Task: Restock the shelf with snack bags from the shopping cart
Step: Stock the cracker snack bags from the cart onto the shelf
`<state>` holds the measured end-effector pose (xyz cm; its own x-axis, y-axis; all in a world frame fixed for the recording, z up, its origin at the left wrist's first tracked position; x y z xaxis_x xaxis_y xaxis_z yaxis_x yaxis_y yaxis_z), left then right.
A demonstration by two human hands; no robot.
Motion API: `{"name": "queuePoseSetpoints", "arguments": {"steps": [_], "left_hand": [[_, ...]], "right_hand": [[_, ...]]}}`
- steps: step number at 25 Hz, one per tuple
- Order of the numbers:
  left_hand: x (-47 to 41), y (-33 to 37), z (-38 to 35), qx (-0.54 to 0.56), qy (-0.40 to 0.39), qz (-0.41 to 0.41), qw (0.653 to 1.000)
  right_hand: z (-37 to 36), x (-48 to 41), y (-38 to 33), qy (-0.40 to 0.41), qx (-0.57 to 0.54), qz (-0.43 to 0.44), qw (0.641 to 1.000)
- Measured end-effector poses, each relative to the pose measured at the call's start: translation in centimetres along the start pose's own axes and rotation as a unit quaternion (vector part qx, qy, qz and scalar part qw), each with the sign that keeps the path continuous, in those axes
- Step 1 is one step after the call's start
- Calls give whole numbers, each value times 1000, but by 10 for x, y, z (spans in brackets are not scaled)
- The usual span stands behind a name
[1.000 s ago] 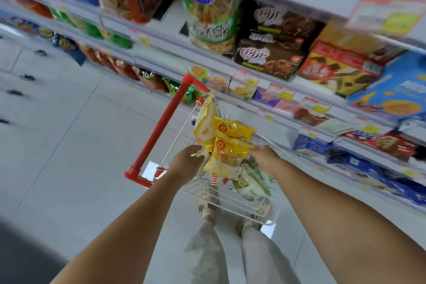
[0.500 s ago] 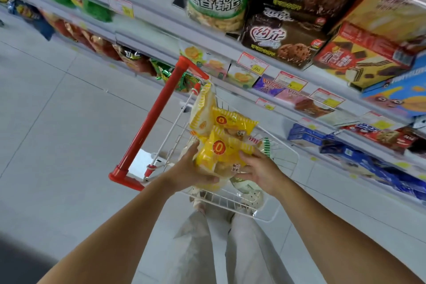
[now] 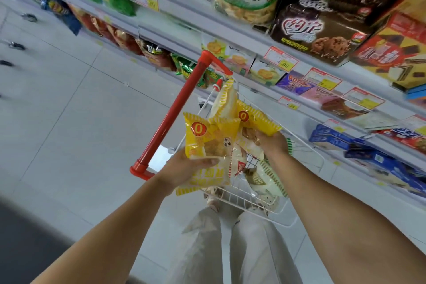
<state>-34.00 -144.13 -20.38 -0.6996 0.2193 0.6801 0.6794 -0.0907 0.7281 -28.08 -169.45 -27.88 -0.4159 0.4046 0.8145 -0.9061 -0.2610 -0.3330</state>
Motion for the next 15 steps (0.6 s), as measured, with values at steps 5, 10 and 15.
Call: {"name": "queuePoseSetpoints", "arguments": {"steps": [5,10,15], "left_hand": [[34,67,-11,94,-67,-22,993],[75,192,-35,94,-127,-104,982],[112,320,-53,6,-188,-169,968]], "right_hand": [[81,83,-20,-57,-190,44,979],[168,183,-70,-65,-308,101,944],[257,304,-148,30,-313,284,906]]}}
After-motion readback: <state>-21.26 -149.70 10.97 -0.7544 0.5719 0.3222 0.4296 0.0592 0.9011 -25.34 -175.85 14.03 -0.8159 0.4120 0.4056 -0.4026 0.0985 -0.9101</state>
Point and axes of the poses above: each hand's wrist, its own x-axis away from the middle knuckle, its own z-axis out of the back of the hand, y = z × x, the point moved 9 cm from there along -x, towards the middle knuckle, and after that the axes turned 9 degrees about -z, right-handed, at the moved point
